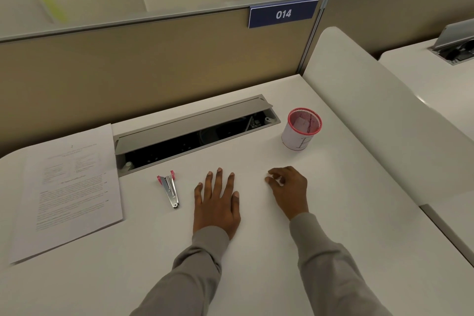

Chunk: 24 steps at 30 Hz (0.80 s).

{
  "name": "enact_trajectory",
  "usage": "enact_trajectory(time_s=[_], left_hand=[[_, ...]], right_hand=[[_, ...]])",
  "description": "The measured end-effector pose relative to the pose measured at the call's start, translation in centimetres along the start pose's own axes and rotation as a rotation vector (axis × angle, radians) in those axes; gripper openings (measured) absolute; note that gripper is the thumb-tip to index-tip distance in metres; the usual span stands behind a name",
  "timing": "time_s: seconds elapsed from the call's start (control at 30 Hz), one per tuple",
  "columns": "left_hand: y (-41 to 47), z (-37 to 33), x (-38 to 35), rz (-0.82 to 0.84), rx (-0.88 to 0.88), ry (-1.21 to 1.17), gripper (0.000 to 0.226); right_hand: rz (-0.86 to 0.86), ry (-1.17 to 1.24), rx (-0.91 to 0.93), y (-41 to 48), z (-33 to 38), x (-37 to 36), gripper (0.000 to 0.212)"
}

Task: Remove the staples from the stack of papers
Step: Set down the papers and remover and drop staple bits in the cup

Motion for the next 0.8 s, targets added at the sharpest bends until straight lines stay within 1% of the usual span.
enact_trajectory(time_s=[0.23, 0.5, 0.63, 0.73, 0.8], left_hand=[[0.0, -0.1, 0.1, -0.013, -0.002, 0.007, 0.059], [0.0, -0.1, 0.2, -0.021, -0.002, 0.001, 0.059], [0.0, 0.0, 0.0, -0.022, 0.000, 0.007, 0.058], [0.1, 0.0, 0.0, -0.022, -0.001, 0.008, 0.058], [0.1, 0.0, -0.1, -0.022, -0.003, 0.006, 0.058]], right_hand=[[0.000, 0.024, -0.034, 1.7, 1.0, -1.5, 0.017], [-0.047, 0.024, -0.012, 2.0, 1.0, -2.2, 0.005], [-0.028, -0.115, 0.097, 1.6, 1.0, -2.8, 0.008], [-0.052, -0.252, 0.195, 1.3, 1.5, -3.0, 0.007], [-0.034, -0.343, 0.237, 1.4, 1.5, -3.2, 0.007]])
Point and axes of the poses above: each hand's wrist, its own y-axis towards the middle knuckle, its own x-axis out of the back of the hand, z = x × y, the point moved 4 cm from there along y, towards the middle knuckle, and after that the axes turned 5 degrees about x, right-handed, at the moved point
